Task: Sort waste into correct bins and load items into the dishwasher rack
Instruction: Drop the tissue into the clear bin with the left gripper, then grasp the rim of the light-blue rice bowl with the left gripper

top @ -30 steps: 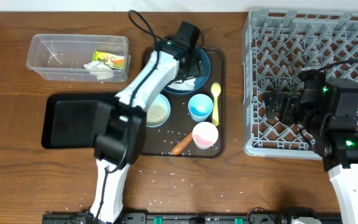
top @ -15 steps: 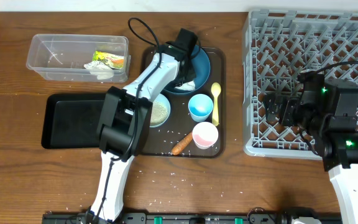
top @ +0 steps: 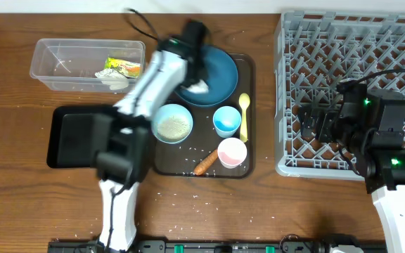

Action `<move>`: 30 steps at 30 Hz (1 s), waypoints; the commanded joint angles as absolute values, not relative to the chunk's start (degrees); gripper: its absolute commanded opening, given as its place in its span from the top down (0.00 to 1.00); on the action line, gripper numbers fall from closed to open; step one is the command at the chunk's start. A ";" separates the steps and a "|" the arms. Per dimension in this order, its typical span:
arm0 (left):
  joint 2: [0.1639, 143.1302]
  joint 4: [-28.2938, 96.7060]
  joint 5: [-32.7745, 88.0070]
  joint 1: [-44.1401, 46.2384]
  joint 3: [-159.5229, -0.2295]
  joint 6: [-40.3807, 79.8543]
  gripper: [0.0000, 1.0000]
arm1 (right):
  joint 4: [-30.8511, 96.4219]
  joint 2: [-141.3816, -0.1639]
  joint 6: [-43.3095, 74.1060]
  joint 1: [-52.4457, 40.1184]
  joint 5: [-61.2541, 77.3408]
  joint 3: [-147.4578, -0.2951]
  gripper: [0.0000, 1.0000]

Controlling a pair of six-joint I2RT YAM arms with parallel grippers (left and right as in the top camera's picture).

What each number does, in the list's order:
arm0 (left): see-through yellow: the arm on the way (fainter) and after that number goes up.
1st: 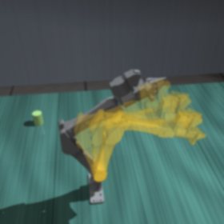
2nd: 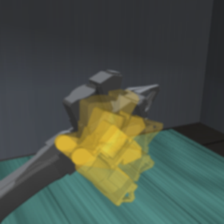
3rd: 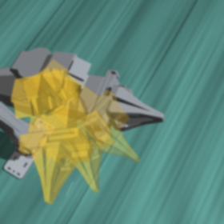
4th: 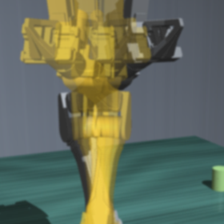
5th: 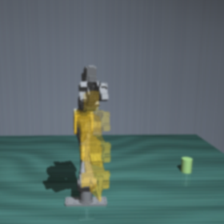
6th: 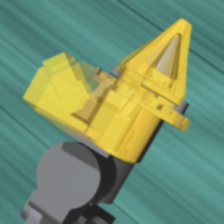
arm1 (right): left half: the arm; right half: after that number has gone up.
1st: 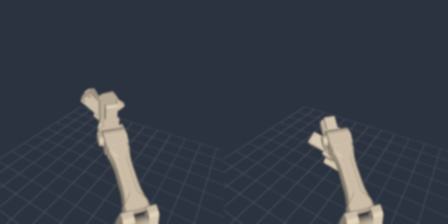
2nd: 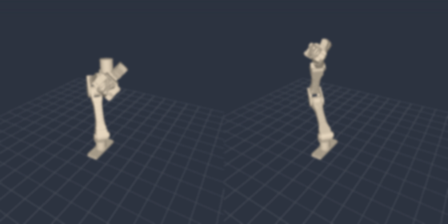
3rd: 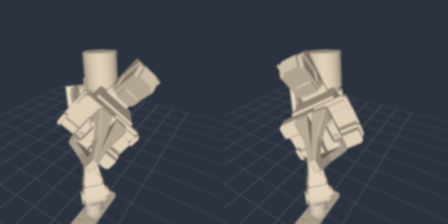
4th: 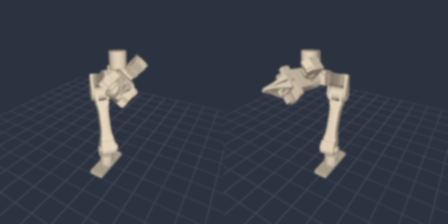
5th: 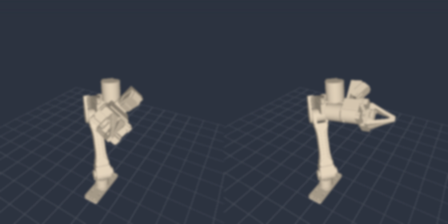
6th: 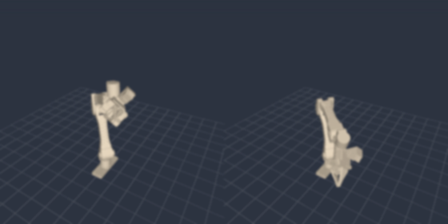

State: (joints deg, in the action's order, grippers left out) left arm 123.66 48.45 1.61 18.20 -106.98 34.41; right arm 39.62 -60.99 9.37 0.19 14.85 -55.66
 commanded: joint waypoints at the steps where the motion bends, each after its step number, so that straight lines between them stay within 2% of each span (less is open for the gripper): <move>1: 117.21 50.15 -0.91 11.92 -109.58 30.55 0.94 | 39.62 -60.77 8.49 -0.78 15.25 -56.84 0.01; 8: 119.13 47.68 -0.91 2.07 -108.25 22.04 0.92 | 39.40 -60.77 8.49 -0.78 15.22 -56.84 0.01; 9: 119.81 47.22 -0.91 1.19 -108.03 20.67 0.85 | 39.35 -60.77 8.49 -0.78 15.25 -56.84 0.01; 12: 121.51 46.17 -0.91 -0.32 -108.01 17.63 0.41 | 39.20 -60.77 8.49 -0.78 15.25 -56.84 0.01; 14: 121.84 45.84 -0.91 -0.80 -108.01 16.88 0.25 | 39.20 -60.77 8.49 -0.78 15.25 -56.84 0.01; 15: 121.82 45.76 -0.91 -0.91 -108.03 16.91 0.21 | 39.20 -60.77 8.49 -0.78 15.25 -56.84 0.01; 18: 121.10 46.46 -0.47 -0.89 -108.95 16.47 0.16 | 39.20 -60.77 8.49 -0.78 15.25 -56.84 0.01; 22: 117.73 51.42 6.17 0.03 -109.58 16.47 0.16 | 39.20 -60.77 8.49 -0.78 15.25 -56.84 0.01; 25: 115.77 59.92 10.70 2.61 -109.51 16.51 0.20 | 39.05 -60.77 8.49 -0.78 15.25 -56.84 0.01; 30: 115.61 71.02 10.94 11.27 -106.19 12.62 0.24 | 39.09 -60.77 8.47 -0.78 15.25 -56.84 0.01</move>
